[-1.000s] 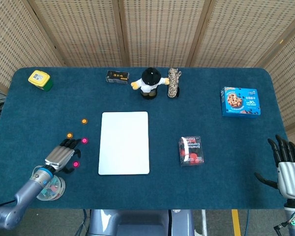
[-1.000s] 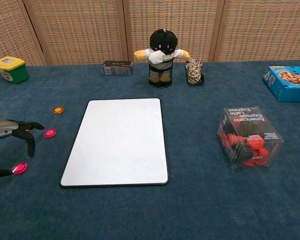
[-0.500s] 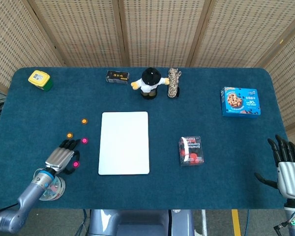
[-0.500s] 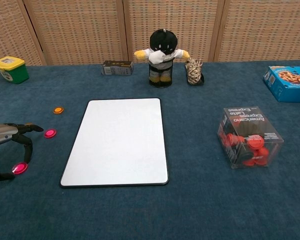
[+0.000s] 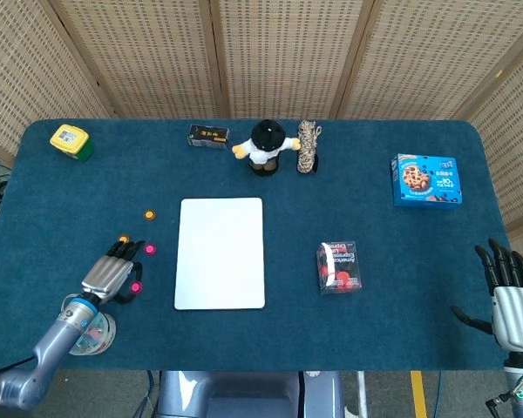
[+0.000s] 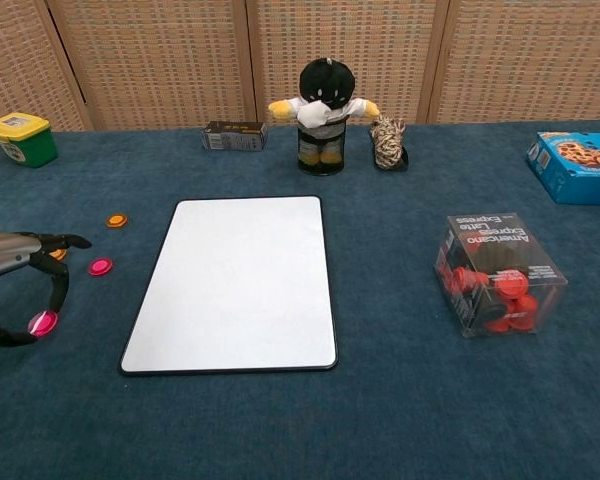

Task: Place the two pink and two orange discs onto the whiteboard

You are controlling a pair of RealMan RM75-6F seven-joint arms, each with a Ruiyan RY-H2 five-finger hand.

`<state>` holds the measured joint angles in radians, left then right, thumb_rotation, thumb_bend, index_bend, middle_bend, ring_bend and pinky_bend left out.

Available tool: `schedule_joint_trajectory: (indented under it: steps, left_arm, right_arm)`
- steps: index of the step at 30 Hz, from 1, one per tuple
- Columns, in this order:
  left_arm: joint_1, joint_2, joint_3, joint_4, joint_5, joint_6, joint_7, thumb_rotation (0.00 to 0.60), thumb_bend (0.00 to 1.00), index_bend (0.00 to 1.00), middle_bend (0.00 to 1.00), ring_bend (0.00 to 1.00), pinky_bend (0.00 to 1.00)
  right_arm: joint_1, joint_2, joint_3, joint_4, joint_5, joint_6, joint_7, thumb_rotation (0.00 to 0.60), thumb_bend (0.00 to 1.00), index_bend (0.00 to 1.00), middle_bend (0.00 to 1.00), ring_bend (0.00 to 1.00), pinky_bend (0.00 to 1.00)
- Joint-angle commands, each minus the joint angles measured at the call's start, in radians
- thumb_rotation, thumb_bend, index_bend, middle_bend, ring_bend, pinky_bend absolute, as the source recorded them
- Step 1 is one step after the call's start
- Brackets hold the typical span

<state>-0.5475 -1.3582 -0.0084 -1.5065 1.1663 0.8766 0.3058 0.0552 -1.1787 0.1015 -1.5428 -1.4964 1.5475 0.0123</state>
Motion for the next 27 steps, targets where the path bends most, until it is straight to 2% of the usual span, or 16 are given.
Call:
schedule_joint_trajectory:
  steps: [1, 6, 11, 13, 15, 17, 18, 22, 27]
  left_arm:
    - [-0.035, 0.023, -0.040, -0.057, -0.003, 0.001, 0.010, 0.600, 0.29, 0.61, 0.00, 0.00, 0.00]
    - [-0.099, 0.005, -0.077, -0.121, -0.033, -0.015, 0.097, 0.600, 0.29, 0.61, 0.00, 0.00, 0.00]
    - [-0.169, -0.069, -0.094, -0.133, -0.131, -0.040, 0.217, 0.600, 0.28, 0.60, 0.00, 0.00, 0.00]
    - [-0.193, -0.100, -0.092, -0.128, -0.171, -0.040, 0.261, 0.600, 0.27, 0.50, 0.00, 0.00, 0.00]
    - [-0.207, -0.125, -0.092, -0.121, -0.190, -0.029, 0.281, 0.600, 0.22, 0.23, 0.00, 0.00, 0.00]
    - [-0.209, -0.144, -0.095, -0.109, -0.187, -0.014, 0.274, 0.600, 0.19, 0.09, 0.00, 0.00, 0.00]
    - [-0.209, -0.152, -0.098, -0.100, -0.179, -0.007, 0.261, 0.600, 0.18, 0.06, 0.00, 0.00, 0.00]
    - [-0.202, -0.152, -0.102, -0.062, -0.161, 0.002, 0.212, 0.600, 0.19, 0.06, 0.00, 0.00, 0.00]
    - [-0.175, -0.101, -0.096, 0.007, -0.141, -0.004, 0.115, 0.600, 0.28, 0.21, 0.00, 0.00, 0.00]
  right_arm:
    - [0.000, 0.000, 0.000, 0.000, 0.000, -0.001, 0.001, 0.600, 0.00, 0.00, 0.00, 0.00, 0.00]
    - [0.001, 0.002, 0.002, -0.001, 0.005, -0.004, 0.004, 0.600, 0.00, 0.00, 0.00, 0.00, 0.00]
    - [0.001, 0.004, 0.003, -0.001, 0.013, -0.010, 0.010, 0.600, 0.00, 0.00, 0.00, 0.00, 0.00]
    - [0.001, 0.004, 0.004, -0.001, 0.017, -0.012, 0.015, 0.600, 0.00, 0.00, 0.00, 0.00, 0.00]
    - [0.001, 0.006, 0.005, -0.001, 0.021, -0.016, 0.021, 0.600, 0.00, 0.00, 0.00, 0.00, 0.00]
    - [0.001, 0.008, 0.006, -0.002, 0.025, -0.019, 0.025, 0.600, 0.00, 0.00, 0.00, 0.00, 0.00]
    - [0.002, 0.008, 0.006, -0.003, 0.026, -0.020, 0.027, 0.600, 0.00, 0.00, 0.00, 0.00, 0.00]
    - [0.002, 0.010, 0.006, -0.004, 0.029, -0.024, 0.032, 0.600, 0.00, 0.00, 0.00, 0.00, 0.00]
    - [0.001, 0.014, 0.006, -0.009, 0.033, -0.028, 0.039, 0.600, 0.00, 0.00, 0.00, 0.00, 0.00]
